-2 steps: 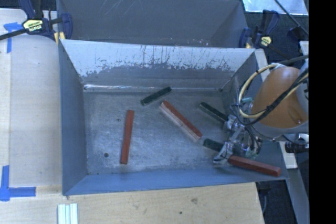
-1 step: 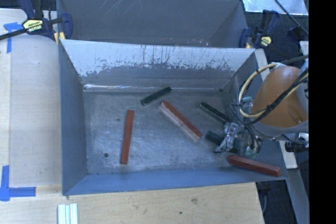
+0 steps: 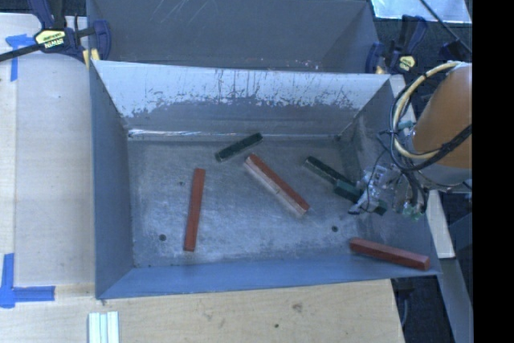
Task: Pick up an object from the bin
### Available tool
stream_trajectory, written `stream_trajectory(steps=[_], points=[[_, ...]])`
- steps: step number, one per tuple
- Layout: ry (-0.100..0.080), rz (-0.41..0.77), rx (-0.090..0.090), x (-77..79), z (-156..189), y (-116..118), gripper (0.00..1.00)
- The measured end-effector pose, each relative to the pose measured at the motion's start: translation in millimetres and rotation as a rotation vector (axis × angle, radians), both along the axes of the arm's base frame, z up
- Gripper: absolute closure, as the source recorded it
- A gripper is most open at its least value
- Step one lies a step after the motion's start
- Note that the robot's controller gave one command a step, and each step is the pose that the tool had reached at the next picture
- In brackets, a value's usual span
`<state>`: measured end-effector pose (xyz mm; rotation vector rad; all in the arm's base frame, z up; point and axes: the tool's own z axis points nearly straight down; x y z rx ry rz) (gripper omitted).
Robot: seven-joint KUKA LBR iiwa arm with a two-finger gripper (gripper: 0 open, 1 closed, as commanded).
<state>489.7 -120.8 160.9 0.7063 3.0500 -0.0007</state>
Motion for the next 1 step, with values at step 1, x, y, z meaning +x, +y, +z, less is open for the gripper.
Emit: stream_trajectory(steps=[1], points=[[0.004, 0.002, 0.001, 1.2, 20.5, -0.9, 1.0]])
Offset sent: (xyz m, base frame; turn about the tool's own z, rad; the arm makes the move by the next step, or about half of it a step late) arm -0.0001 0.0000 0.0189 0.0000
